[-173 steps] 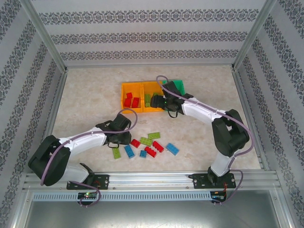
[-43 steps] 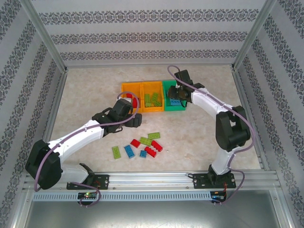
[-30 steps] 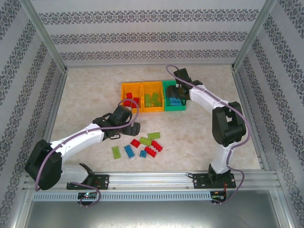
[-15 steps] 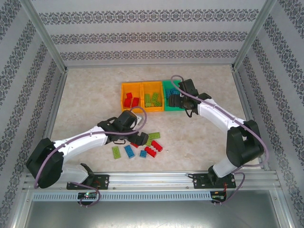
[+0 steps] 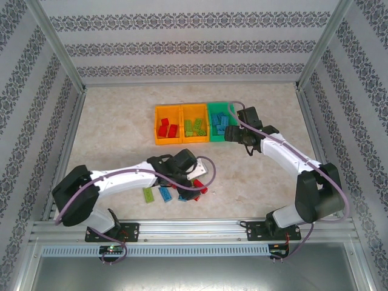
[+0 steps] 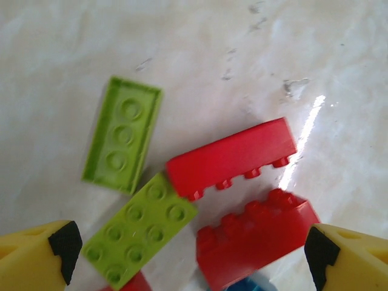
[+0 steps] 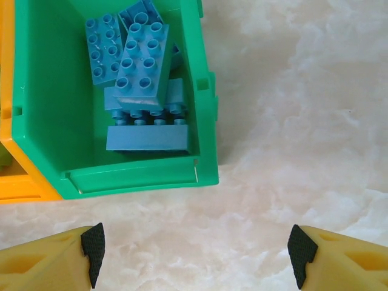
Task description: Sort the legos into containers by color
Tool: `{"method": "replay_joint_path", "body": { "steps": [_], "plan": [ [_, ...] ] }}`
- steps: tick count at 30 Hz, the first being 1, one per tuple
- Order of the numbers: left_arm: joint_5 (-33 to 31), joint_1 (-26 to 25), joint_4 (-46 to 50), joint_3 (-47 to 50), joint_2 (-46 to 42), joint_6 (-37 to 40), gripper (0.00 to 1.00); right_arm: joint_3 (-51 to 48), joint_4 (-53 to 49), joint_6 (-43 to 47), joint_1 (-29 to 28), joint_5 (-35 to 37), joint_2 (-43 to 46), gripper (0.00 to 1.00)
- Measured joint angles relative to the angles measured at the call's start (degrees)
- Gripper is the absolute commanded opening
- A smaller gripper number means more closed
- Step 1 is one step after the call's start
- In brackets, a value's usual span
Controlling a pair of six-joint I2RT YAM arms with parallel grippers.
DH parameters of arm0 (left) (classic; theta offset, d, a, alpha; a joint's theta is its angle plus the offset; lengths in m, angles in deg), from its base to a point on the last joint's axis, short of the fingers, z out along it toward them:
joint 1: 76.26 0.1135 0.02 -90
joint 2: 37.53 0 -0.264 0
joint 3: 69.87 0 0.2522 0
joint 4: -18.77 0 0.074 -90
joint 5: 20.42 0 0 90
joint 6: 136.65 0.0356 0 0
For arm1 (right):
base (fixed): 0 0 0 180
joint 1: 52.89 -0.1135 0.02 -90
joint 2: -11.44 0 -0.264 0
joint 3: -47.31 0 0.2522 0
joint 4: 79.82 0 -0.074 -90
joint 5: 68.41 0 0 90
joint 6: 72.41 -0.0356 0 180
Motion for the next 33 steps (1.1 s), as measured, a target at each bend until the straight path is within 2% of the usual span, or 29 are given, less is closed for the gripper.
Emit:
{"method": "replay_joint_path", "body": {
  "steps": [6, 17, 33],
  "plan": [
    [-1.6, -2.6, 0.5, -5.2, 7.9, 6.0, 0.92, -0.8, 0.2, 0.0, 0.7, 0.0, 0.7, 0.83],
    [-1.7, -2.6, 2.2, -7.7, 10.7, 9.0, 0.87, -2.4, 0.4, 0.0, 2.3, -0.1, 2.1, 0.84],
    [-0.7, -2.8, 2.8, -11.0, 16.3, 9.8, 0.65, -4.0, 1.1, 0.0, 4.7, -1.0, 4.3, 0.86]
  ]
}}
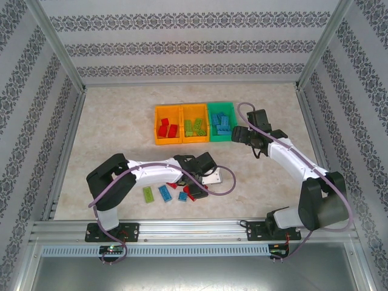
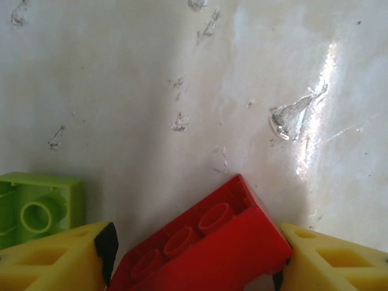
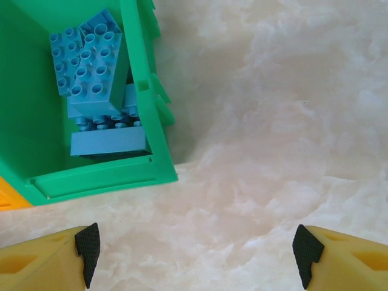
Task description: Sort the legos into containers by color
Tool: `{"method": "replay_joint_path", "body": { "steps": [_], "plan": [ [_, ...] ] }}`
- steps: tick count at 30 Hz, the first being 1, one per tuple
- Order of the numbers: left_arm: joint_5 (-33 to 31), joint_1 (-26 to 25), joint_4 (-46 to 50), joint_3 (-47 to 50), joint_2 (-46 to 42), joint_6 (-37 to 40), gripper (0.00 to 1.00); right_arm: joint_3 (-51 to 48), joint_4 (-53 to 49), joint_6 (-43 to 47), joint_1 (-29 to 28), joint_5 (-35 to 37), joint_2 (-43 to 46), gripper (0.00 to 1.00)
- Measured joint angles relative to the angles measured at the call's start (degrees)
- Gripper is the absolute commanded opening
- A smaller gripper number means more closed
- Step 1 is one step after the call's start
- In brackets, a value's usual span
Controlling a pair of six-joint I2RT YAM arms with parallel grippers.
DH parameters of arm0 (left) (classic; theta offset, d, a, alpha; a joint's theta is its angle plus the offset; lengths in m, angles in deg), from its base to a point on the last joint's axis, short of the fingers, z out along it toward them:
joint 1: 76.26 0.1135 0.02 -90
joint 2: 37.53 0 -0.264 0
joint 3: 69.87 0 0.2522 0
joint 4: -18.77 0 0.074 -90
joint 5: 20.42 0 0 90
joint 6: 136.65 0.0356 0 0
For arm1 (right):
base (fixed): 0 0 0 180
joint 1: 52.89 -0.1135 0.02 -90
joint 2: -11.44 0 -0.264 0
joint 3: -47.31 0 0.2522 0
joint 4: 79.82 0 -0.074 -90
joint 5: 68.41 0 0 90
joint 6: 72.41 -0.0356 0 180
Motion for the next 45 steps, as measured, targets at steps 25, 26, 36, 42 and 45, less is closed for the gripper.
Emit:
{"method": "replay_joint_path", "body": {
  "steps": [25, 26, 36, 42, 45],
  "plan": [
    [0.9, -1.0, 0.4, -9.3, 7.6, 0.2, 0.46, -4.5, 0.5, 0.0, 3.7, -1.1, 4.7, 0.88],
    [0.9, -1.0, 0.4, -9.5, 7.7, 0.2, 0.46, -4.6, 0.5, 0.0, 3.7, -1.1, 4.8, 0.88],
    [0.7, -1.6, 0.4, -9.7, 7.9, 0.2, 0.58, -5.4, 0.5, 0.0, 5.4, -1.6, 6.0, 0.89],
    [-1.7, -1.9, 0.3, -9.7, 7.9, 0.0, 0.67, -6.2, 0.5, 0.0, 6.2, -2.3, 6.4, 0.89],
    [-2.6, -2.0, -0.7, -9.0, 7.5, 0.4, 0.74, -6.5, 0.5, 0.0, 6.3, -2.6, 6.4, 0.89]
  ]
}}
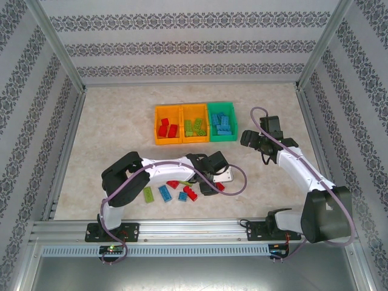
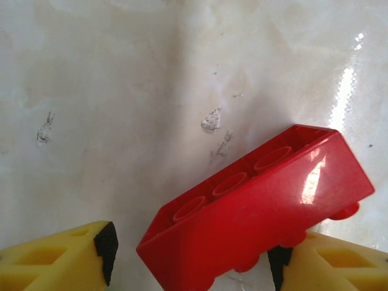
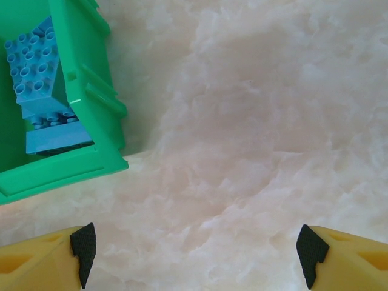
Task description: Sort the legos into containers by color
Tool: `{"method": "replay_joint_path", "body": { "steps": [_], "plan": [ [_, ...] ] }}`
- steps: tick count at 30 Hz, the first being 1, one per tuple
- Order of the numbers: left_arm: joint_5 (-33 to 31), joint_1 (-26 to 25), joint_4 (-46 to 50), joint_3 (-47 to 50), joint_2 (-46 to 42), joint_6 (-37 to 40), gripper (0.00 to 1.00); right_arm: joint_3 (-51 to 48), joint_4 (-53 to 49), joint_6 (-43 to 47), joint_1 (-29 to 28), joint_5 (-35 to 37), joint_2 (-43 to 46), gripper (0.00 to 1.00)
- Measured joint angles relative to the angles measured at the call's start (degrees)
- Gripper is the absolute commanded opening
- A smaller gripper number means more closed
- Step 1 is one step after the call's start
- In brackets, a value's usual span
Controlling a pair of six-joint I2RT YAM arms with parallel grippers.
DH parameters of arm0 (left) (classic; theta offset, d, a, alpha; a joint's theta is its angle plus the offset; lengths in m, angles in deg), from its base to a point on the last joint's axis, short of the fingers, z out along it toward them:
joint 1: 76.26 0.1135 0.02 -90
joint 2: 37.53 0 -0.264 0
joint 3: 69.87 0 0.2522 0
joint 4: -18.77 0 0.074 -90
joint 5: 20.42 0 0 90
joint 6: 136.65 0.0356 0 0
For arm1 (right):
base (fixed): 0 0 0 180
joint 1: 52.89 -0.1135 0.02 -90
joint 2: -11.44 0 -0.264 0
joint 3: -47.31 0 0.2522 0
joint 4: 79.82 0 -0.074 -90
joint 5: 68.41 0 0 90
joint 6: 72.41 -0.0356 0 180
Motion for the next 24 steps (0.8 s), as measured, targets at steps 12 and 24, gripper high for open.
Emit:
{"method": "replay_joint_path", "body": {
  "steps": [12, 24],
  "plan": [
    [-0.5, -2.2, -1.6, 0.2, -1.9, 7.9, 0.78, -0.4, 0.3, 0.0, 0.1, -0.6, 0.0, 0.91],
    [0.1, -3.1, -0.3, -4.4, 3.2, 13.0, 0.77, -0.4, 0.4, -0.2, 0.7, -0.6, 0.0, 0.91]
  ]
}}
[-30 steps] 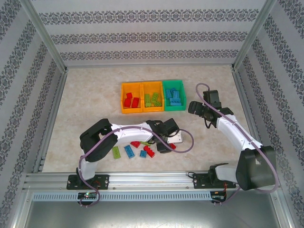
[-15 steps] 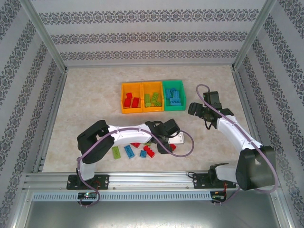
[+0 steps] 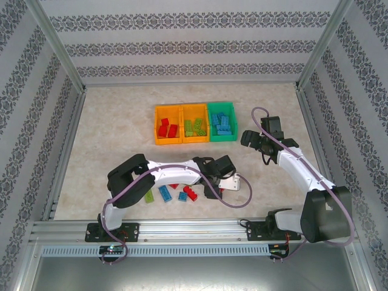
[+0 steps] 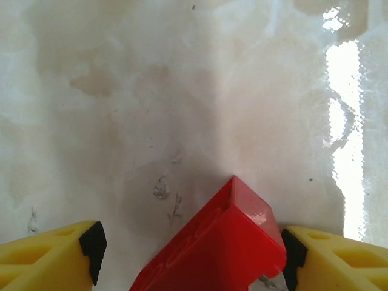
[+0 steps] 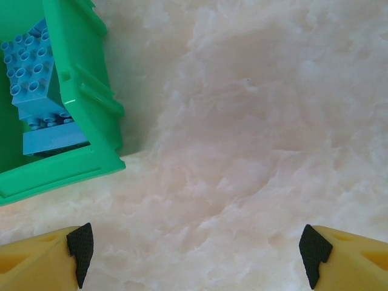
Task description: Sort the legos into containers by color
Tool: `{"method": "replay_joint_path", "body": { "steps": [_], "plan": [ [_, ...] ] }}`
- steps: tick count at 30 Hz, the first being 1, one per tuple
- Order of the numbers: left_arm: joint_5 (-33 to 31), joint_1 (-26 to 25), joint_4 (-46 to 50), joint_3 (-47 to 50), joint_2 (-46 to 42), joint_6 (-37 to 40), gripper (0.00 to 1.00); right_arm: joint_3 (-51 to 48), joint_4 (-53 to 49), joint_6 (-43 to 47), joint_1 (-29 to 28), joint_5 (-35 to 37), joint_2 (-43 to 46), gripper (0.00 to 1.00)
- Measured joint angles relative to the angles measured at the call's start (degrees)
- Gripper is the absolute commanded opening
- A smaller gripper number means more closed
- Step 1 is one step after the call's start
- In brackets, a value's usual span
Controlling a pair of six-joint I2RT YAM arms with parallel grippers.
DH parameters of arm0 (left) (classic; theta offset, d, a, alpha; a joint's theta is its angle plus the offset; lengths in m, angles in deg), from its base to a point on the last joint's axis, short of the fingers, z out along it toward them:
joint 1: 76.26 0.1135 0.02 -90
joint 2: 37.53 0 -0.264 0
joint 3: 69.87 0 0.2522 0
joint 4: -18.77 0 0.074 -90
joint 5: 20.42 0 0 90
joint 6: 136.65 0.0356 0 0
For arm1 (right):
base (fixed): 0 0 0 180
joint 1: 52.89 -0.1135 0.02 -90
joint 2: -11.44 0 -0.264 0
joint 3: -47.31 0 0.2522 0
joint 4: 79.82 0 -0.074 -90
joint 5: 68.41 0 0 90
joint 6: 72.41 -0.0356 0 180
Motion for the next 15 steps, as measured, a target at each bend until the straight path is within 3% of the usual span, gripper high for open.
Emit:
{"method": "replay_joint_path", "body": {
  "steps": [2, 6, 15],
  "plan": [
    [0.3, 0.0, -0.1, -1.4, 1.2, 0.3, 0.69, 0.0, 0.0, 0.0, 0.0, 0.0, 0.0, 0.91],
    [1.9, -0.3, 0.7, -1.9, 1.8, 0.6, 0.43, 0.0, 0.0, 0.0, 0.1, 0.0, 0.0, 0.91],
    [2.4, -0.8, 1.3, -1.5, 1.6, -0.3, 0.23, -1.0, 0.0, 0.0, 1.2, 0.0, 1.3, 0.92]
  ]
}}
